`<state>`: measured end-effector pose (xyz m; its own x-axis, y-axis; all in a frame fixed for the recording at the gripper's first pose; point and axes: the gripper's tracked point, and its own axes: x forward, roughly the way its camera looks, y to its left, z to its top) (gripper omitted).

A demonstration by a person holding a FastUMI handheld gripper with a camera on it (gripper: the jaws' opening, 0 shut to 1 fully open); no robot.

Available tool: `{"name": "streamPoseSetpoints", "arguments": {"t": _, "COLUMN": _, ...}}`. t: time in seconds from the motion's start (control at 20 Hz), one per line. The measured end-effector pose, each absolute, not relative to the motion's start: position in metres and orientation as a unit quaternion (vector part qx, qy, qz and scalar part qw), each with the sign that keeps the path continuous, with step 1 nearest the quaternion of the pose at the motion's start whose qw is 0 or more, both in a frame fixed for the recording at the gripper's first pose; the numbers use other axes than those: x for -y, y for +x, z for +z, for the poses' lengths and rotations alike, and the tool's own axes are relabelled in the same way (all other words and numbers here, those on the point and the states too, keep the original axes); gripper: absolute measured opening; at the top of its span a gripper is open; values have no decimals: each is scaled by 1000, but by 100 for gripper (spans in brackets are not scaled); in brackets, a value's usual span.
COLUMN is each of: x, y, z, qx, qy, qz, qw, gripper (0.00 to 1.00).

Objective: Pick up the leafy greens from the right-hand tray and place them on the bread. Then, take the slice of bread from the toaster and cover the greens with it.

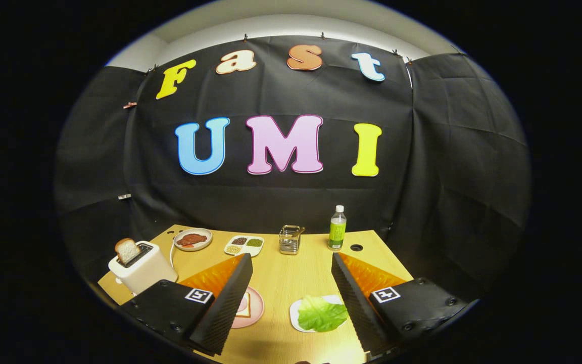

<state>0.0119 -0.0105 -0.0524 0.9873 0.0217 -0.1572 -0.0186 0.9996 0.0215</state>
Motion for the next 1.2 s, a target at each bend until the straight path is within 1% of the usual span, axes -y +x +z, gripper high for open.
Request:
{"name": "streamPoseSetpoints", "arguments": {"t": 0.4, "x": 26, "y": 33, "z": -107, "qx": -134, "qy": -1, "qz": 5, "qw": 991, "gripper": 98}}
{"name": "streamPoseSetpoints", "arguments": {"t": 0.75, "x": 40, "y": 51, "z": -180, "qx": -223, "qy": -4, "qz": 6, "qw": 975, "gripper": 98}}
{"name": "streamPoseSetpoints", "arguments": {"t": 1.0, "x": 58, "y": 66, "z": -220, "qx": -258, "qy": -22, "qz": -5, "qw": 966, "gripper": 98}}
{"name": "streamPoseSetpoints", "arguments": {"t": 1.2, "x": 62, "y": 76, "z": -261, "qx": -300, "qy": -46, "qz": 9, "qw": 953, "gripper": 98}}
